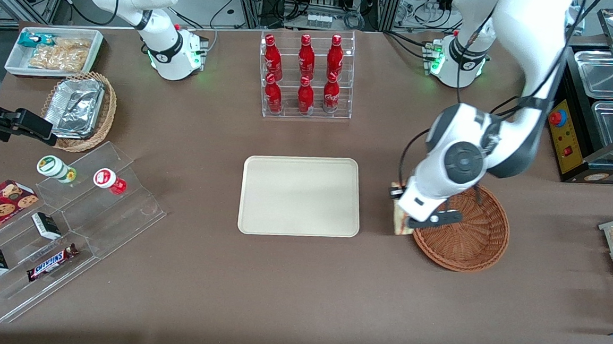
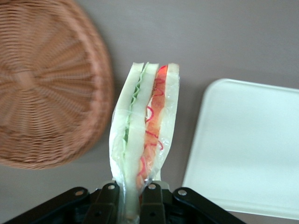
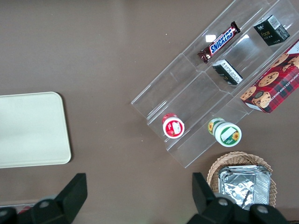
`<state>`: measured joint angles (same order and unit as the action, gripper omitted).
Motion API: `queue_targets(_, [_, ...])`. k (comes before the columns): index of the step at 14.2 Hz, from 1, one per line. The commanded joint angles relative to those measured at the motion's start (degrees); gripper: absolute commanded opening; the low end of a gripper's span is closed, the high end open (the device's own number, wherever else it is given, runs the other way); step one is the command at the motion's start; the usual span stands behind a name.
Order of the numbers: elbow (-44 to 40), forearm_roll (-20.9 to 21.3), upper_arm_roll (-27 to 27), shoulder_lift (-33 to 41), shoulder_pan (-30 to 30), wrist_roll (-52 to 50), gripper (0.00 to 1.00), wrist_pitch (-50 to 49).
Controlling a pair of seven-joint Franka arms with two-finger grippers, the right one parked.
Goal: Place sandwich from basket to tray
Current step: 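Lift the sandwich and carry it toward the cream tray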
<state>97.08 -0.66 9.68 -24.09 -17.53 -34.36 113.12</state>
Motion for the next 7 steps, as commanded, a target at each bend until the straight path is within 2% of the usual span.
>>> queue_targets(1, [-7.76,0.22,-0.63,-6.56,-5.3,-2.72,0.07,-1.42])
queue_targets(7, [-17.17,0.14,-0.63,-16.05,-15.85,-15.11,0.07,4.64])
